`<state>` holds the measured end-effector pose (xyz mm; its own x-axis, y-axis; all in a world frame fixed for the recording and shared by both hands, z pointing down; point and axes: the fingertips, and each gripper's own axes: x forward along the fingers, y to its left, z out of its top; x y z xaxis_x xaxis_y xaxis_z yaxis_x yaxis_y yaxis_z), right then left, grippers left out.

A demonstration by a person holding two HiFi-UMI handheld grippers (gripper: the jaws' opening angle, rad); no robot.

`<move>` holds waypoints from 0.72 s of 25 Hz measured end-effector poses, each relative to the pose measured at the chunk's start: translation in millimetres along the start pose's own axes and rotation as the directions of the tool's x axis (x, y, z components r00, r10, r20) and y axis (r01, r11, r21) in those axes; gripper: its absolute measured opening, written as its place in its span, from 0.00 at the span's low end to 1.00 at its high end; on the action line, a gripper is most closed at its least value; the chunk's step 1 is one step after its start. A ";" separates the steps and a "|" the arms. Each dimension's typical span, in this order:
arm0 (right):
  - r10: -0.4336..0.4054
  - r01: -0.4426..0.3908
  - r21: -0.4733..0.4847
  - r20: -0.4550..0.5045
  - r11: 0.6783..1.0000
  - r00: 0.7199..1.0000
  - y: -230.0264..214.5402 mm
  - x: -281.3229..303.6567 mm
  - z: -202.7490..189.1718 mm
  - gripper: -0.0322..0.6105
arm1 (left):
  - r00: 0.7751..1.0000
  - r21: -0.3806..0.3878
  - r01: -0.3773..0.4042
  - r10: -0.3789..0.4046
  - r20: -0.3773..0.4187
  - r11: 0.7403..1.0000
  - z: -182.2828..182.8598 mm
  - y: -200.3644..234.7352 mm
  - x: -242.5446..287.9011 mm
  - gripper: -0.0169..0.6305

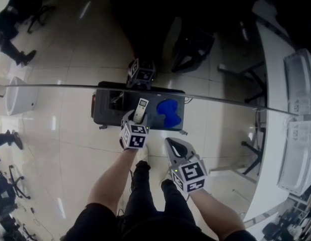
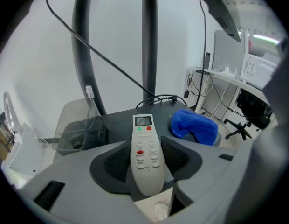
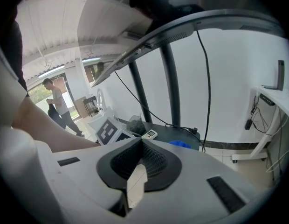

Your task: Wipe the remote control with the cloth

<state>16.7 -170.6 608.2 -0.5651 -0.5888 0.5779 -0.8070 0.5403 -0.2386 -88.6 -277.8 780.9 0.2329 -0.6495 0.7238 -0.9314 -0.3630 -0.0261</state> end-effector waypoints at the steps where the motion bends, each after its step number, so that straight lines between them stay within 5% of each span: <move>1: 0.000 0.000 -0.007 0.006 1.000 1.000 2.2 -4.6 3.1 0.06 | 1.000 0.001 0.000 0.000 0.012 1.000 2.7 -2.1 -11.5 0.34; 18: 0.028 -0.026 -0.154 0.014 0.988 0.999 -19.8 -37.7 7.4 0.11 | 0.978 0.060 -0.082 0.069 0.195 0.995 49.6 -69.0 -229.5 0.34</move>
<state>52.7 -163.6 585.4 -0.5902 -0.5819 0.5596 -0.7559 0.6416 -0.1300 -63.9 -136.8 582.3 0.2185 -0.7904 0.5723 -0.9289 -0.3482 -0.1263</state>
